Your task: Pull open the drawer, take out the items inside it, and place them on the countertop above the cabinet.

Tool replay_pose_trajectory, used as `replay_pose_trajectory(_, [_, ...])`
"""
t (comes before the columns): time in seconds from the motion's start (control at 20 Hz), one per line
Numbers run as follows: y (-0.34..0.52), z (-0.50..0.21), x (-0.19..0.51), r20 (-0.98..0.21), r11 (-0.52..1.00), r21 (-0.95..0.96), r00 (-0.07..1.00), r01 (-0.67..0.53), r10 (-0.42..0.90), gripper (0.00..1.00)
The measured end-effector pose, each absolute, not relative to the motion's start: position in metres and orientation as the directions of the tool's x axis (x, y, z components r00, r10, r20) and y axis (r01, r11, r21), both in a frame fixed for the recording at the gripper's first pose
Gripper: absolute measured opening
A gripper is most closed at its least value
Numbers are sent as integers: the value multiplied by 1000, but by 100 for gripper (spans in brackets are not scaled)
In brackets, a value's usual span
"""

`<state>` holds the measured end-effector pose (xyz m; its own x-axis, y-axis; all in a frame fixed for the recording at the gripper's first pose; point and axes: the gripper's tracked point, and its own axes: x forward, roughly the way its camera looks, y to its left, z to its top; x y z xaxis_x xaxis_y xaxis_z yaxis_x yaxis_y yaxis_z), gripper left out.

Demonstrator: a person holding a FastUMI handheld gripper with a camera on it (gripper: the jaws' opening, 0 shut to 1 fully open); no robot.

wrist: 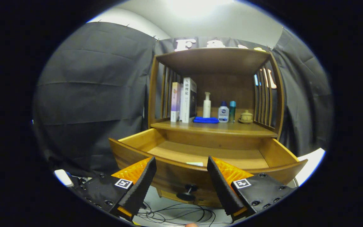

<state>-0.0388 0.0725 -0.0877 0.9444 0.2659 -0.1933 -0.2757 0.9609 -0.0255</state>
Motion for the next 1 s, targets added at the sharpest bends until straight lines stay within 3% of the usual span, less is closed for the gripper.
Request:
replay_pose_trajectory(0.4, [75, -52, 13, -337, 926, -22, 875, -376, 347, 100])
replay_pose_trajectory(0.6, [83, -71, 40, -489, 879, 26, 761, -475, 426, 100])
replay_pose_trajectory(0.8, [75, -84, 71, -576, 859, -16, 707, -511, 410, 100])
replay_pose_trajectory(1.0, [70, -113, 80, -711, 830, 7, 581, -557, 396, 100])
